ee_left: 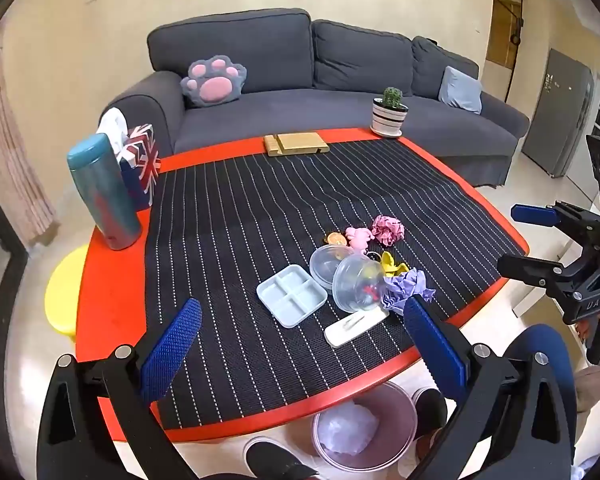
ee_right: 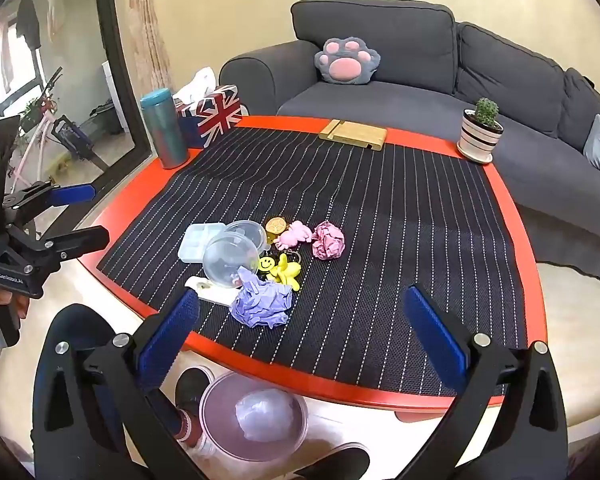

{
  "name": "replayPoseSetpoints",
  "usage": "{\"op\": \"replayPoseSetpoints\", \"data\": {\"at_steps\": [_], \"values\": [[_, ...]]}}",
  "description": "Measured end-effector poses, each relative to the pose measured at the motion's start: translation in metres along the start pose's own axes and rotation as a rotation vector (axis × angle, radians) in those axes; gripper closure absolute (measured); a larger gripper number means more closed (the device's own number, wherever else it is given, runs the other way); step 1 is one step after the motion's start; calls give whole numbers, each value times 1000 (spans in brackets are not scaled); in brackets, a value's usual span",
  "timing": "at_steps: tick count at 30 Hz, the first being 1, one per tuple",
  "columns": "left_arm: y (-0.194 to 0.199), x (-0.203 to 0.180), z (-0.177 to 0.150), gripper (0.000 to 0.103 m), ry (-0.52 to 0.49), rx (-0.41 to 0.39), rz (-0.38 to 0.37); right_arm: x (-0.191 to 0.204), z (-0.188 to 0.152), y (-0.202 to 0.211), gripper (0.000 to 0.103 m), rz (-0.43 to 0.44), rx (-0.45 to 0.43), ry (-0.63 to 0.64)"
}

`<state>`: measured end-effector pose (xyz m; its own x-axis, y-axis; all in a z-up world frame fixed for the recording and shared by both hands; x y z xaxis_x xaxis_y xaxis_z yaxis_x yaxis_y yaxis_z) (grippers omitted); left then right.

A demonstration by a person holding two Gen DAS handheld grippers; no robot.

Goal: Collect trash

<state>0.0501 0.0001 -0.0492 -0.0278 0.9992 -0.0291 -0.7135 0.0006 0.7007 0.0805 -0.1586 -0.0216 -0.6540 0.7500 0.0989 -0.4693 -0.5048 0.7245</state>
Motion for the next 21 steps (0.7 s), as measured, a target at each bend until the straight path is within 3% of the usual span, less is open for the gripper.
{"op": "replayPoseSetpoints", "data": {"at_steps": [21], "values": [[-4,-1,0,6,0,-9,-4,-1,-1,-5,3,7,18,0]]}}
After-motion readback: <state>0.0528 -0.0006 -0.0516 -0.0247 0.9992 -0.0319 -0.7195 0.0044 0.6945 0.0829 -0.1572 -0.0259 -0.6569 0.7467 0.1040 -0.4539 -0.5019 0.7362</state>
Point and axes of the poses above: each gripper's, at about its wrist camera, not at the fingertips, and y roughly against the way its jaws point, x to its left, z to its top, the point moved 7 cm from there along -y, roughly the way its jaws point, and after that the axes turned 1 degree about -y, right-handed, at the moved point
